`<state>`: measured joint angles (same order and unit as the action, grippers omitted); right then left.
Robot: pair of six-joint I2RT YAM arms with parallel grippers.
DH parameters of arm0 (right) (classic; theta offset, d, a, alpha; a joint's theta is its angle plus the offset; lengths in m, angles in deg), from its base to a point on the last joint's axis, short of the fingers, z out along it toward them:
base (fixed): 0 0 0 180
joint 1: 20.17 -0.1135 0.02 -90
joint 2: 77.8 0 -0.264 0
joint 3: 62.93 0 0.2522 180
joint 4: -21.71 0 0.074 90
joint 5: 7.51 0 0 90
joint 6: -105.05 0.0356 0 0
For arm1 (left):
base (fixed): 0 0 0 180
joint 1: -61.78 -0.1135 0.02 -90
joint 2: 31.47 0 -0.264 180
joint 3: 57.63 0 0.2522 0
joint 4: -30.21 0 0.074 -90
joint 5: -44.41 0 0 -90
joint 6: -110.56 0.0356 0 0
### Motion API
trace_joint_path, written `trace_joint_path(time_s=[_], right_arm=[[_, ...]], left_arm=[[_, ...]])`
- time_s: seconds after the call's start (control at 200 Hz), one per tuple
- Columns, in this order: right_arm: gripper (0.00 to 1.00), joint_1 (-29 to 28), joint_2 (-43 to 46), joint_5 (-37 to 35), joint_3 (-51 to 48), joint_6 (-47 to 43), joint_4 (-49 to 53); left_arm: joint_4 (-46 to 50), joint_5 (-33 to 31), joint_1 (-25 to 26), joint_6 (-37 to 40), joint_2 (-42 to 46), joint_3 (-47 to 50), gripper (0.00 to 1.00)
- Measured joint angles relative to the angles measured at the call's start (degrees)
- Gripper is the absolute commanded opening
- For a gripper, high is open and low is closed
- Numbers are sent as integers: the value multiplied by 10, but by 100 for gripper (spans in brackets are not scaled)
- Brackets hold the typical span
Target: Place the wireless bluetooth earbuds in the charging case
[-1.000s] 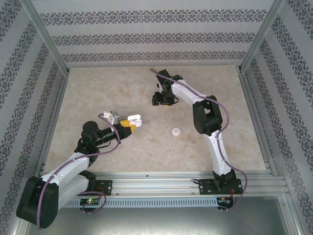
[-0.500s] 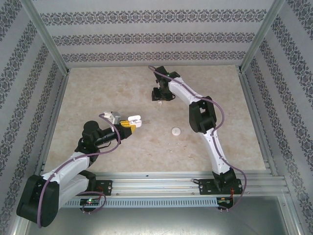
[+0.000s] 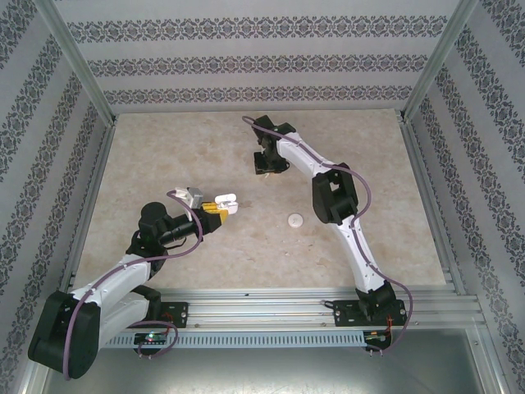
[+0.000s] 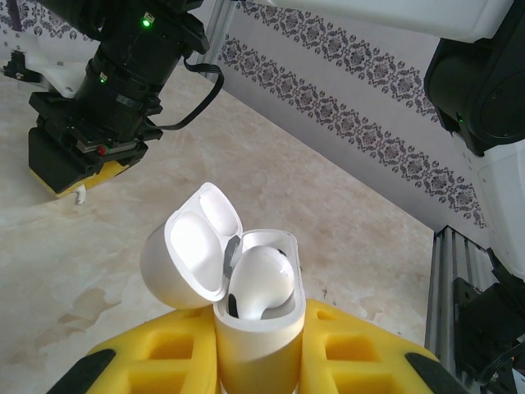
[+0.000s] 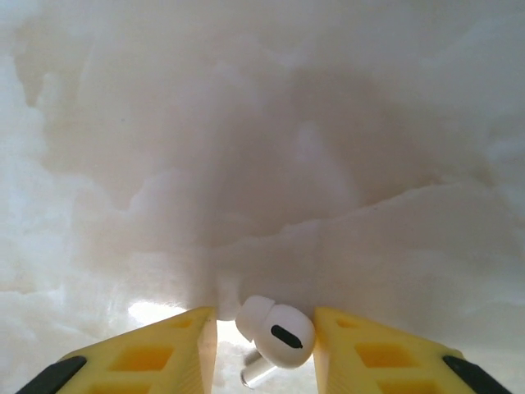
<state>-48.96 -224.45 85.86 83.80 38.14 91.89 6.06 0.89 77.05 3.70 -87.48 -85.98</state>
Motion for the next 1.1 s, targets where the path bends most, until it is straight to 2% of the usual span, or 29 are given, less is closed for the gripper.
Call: trace_joint_path(time_s=[0.34, 0.669, 0.889, 1.099], right_arm=[[26, -7, 2, -6, -8, -8, -1], [24, -7, 34, -14, -62, -30, -14], [25, -18, 68, 3, -115, -80, -20], [27, -54, 101, 14, -178, -150, -22]], left_arm=[[0, 0, 0, 0, 0, 0, 14], [2, 0, 0, 0, 1, 0, 14], [3, 0, 0, -1, 3, 0, 15], [6, 0, 0, -1, 7, 0, 14]])
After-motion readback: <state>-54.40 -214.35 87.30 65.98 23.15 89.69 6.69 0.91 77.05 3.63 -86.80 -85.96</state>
